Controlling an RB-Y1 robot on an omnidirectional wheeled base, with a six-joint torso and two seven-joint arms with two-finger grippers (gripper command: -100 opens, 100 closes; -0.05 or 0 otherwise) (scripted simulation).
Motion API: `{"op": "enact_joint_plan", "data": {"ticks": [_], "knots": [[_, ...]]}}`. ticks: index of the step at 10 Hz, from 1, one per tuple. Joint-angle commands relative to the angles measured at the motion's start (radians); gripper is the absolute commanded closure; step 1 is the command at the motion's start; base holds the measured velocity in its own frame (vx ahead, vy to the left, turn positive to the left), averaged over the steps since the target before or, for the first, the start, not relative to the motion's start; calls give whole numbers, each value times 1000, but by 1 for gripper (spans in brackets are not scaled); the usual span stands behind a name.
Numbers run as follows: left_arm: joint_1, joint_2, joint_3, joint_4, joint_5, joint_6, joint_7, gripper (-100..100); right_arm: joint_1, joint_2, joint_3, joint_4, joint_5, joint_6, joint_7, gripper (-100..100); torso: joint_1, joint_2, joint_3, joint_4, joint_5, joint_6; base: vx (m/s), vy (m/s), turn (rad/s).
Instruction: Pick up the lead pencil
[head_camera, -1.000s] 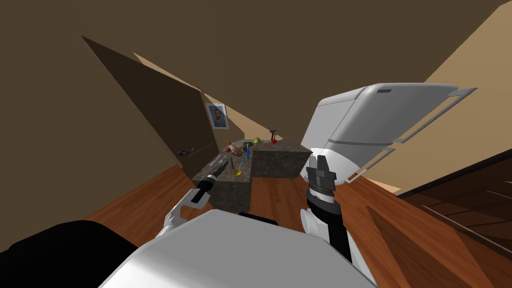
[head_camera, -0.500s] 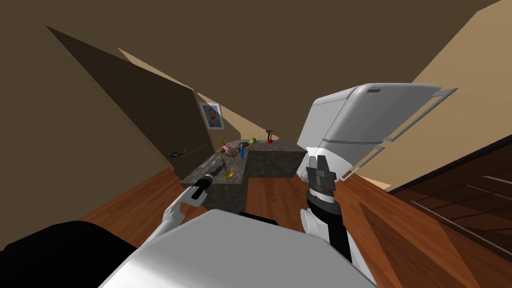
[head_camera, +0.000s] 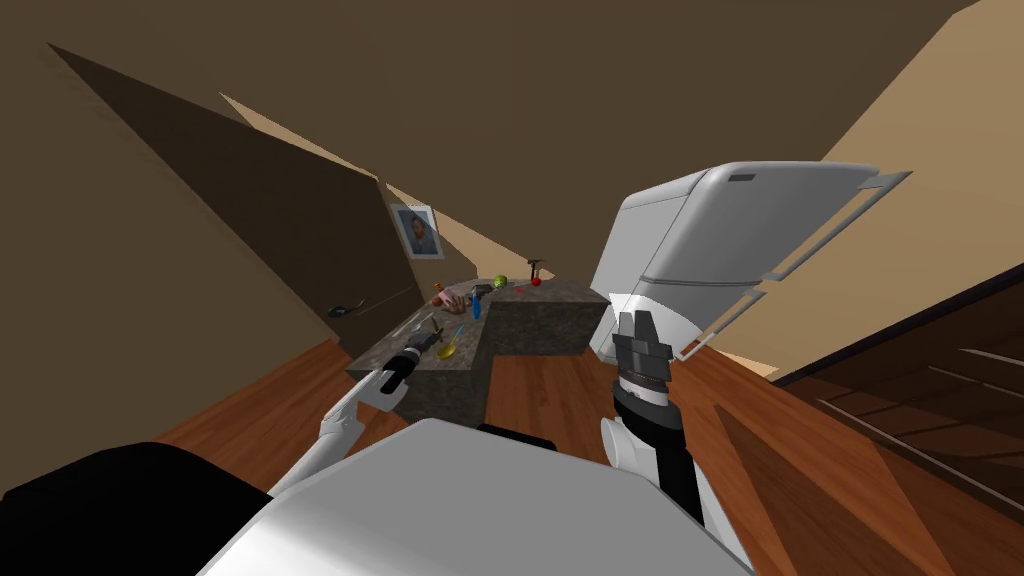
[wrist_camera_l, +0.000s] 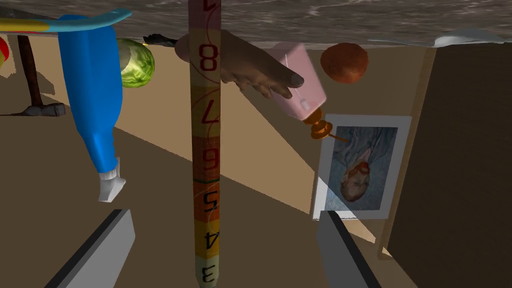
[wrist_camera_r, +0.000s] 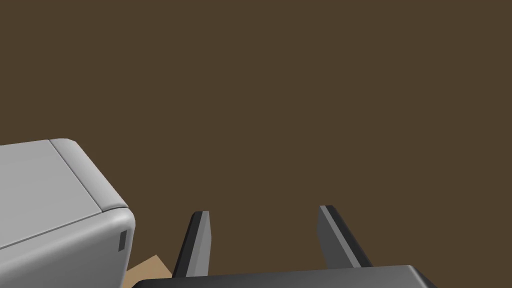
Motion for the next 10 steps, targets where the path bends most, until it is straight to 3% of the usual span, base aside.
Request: {"op": "enact_joint_plan", "data": {"ticks": [1, 2, 5, 7, 8, 10], "knots": [[0, 0, 0, 0, 0, 0, 0, 0, 0, 0, 0, 0, 0, 0, 0, 0, 0, 0, 0, 0, 0, 0, 2, -7, 0], [20, 30, 18, 50, 29, -50, 1, -100, 0, 0, 0, 0, 0, 0, 0, 0, 2, 1, 0, 0, 0, 0, 42, -49, 126], [40, 60, 36, 110, 58, -127, 2, -100, 0, 0, 0, 0, 0, 0, 0, 0, -2, -2, -1, -1, 0, -1, 50, -74, 136], [40, 60, 36, 110, 58, -148, 2, -100, 0, 0, 0, 0, 0, 0, 0, 0, 0, -1, 0, 0, 0, 0, 15, -25, -66], [60, 91, 54, 160, 87, -195, 3, -100, 0, 0, 0, 0, 0, 0, 0, 0, 1, 0, 0, 0, 0, 0, 53, -61, 160], [60, 91, 54, 165, 87, -222, 3, -100, 0, 0, 0, 0, 0, 0, 0, 0, -1, -4, -2, -1, 0, 1, 128, -60, -104]]}}
